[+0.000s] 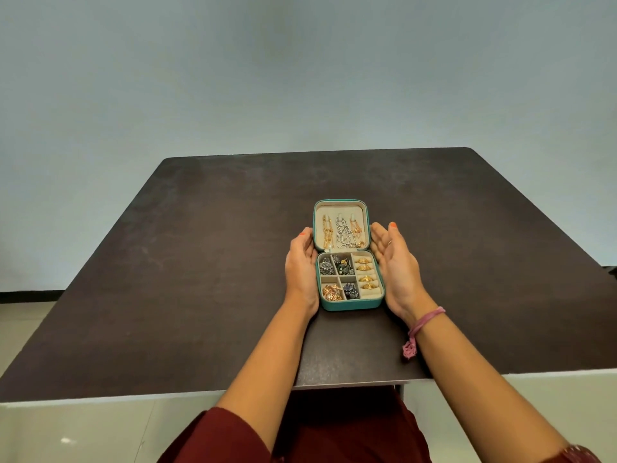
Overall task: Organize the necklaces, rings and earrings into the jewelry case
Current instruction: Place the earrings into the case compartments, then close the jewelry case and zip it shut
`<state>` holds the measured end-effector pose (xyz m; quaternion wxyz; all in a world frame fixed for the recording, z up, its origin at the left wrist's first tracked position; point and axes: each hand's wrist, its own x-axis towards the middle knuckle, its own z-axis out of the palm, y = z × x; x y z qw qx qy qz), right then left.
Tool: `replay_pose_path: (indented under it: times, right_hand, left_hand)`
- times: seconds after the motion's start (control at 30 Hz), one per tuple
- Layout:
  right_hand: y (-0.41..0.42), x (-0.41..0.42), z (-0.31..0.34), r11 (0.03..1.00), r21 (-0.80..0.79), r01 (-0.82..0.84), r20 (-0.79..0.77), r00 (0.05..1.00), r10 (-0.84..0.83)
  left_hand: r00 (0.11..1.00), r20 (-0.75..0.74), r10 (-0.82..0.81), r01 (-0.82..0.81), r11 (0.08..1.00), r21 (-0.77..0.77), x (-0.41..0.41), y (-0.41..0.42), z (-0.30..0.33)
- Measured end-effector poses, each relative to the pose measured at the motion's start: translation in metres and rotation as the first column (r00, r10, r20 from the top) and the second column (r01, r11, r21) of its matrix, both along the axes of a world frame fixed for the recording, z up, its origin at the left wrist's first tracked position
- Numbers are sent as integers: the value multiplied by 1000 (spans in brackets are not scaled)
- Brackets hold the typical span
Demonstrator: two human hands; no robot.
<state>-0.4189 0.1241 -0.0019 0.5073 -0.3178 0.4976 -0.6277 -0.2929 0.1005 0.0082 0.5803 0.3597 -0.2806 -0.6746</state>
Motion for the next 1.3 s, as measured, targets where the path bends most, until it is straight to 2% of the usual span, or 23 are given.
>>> replay_pose_path:
  times: [0.27,0.47,1.03,1.3]
  right_hand:
    - [-6,-5,-5,999,-45,10,129,992,-4]
    - [-8,-6,-6,997,-77,-22,165,986,34]
    - [-7,-10,-7,992,-119,27,269,963,6]
    - [-4,-10,-6,992,-122,33,305,952,6]
  left_hand:
    - [999,-26,22,-22,1000,11,-4,-13,-13]
    - [995,-61,80,-78,996,43,-2,-20,-21]
    - [976,-172,138,-126,989,77,2,-20,-20]
    - [992,-86,97,-90,993,77,-1,-14,-19]
